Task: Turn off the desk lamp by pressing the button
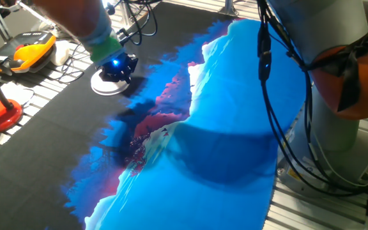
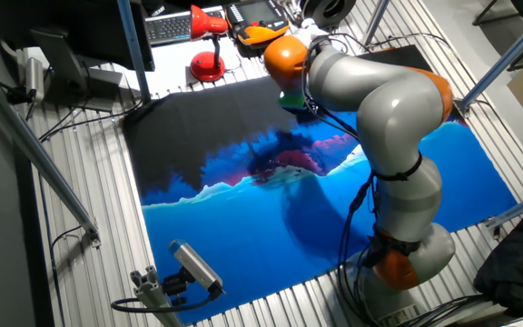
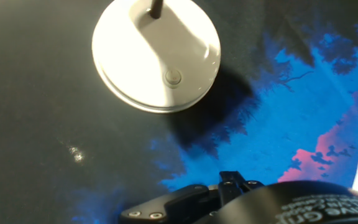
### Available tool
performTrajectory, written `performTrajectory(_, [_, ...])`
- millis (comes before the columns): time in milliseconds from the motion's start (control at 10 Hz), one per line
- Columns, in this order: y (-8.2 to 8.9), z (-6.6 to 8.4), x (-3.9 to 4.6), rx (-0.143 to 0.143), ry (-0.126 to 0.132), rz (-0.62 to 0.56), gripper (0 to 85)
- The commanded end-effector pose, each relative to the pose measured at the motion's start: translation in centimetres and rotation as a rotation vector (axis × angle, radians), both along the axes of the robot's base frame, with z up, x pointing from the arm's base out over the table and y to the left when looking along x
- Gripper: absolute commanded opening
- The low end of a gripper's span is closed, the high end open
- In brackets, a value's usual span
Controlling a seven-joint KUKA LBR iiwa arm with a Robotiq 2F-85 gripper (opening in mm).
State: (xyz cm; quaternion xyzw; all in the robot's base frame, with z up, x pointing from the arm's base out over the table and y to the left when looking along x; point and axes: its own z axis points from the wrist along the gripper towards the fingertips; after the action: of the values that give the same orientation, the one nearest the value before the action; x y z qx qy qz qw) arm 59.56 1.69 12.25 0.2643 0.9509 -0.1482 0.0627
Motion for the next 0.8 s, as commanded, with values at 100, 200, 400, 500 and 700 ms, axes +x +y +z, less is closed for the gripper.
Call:
performTrajectory(100, [-0.04,0.03,0.0,0.003,0.007,0.026,0.0])
performTrajectory(200, [-0.04,0.03,0.0,0.018,0.006,0.039,0.0])
performTrajectory(400, [-0.04,0.03,0.0,0.043,0.002,0.087,0.0])
performTrajectory(500, [-0.04,0.03,0.0,0.046,0.005,0.102,0.0])
performTrajectory(700, [-0.04,0.03,0.0,0.084,0.007,0.116,0.0])
